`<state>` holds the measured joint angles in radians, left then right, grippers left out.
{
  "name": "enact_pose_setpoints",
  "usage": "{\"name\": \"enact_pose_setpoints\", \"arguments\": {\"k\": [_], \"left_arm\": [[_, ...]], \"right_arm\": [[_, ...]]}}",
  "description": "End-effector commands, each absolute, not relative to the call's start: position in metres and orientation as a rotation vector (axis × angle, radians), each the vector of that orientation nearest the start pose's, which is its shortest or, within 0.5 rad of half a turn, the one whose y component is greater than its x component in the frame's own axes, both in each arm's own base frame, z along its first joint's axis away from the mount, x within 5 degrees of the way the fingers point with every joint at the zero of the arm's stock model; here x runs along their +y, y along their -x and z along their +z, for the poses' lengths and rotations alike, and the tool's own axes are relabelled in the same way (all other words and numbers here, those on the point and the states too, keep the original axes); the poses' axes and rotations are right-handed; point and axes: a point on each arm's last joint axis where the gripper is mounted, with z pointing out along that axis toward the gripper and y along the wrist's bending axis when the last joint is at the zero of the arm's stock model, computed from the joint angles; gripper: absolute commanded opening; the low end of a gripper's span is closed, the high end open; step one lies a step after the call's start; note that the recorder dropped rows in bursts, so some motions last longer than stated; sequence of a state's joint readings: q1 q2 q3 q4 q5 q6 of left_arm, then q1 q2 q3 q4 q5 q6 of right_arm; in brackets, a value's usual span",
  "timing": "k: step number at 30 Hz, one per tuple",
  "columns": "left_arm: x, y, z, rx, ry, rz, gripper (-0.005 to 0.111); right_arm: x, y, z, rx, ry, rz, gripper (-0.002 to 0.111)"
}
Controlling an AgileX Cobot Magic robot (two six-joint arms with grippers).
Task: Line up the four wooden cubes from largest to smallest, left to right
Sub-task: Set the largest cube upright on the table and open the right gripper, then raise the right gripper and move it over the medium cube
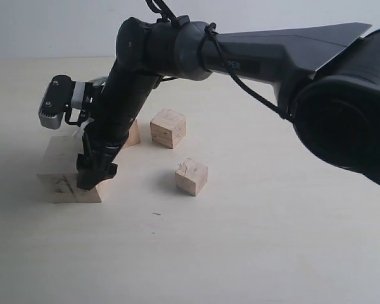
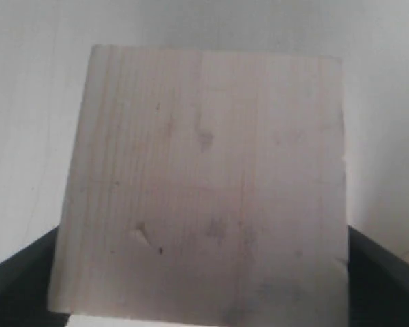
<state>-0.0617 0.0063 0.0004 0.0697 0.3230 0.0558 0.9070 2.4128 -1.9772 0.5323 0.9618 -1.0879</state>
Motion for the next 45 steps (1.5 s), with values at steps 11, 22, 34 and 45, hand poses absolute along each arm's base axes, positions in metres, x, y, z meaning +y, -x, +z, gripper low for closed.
{"name": "enact_pose_setpoints", "arguments": {"k": [11,22,34,45], "left_arm": [[-0.001,-0.054,0.185,1.794,-0.148,0.067,0.000],[-0.001,-0.054,0.185,1.794,-0.148,0.067,0.000],[-0.001,-0.054,0.185,1.794,-0.148,0.067,0.000],[-0.001,-0.054,0.185,1.794,-0.148,0.067,0.000]], "right_arm": [[0.418,-0.281,0.161,1.808,2.104,0.644,0.105],[0.406,-0.282,0.207,1.822,2.055,0.513,0.105],[0.391,-0.337,0.241,2.042,1.256,0.293,0.105],[0.403,-0.369,0.220,2.206,0.907,0.362,0.102]]}}
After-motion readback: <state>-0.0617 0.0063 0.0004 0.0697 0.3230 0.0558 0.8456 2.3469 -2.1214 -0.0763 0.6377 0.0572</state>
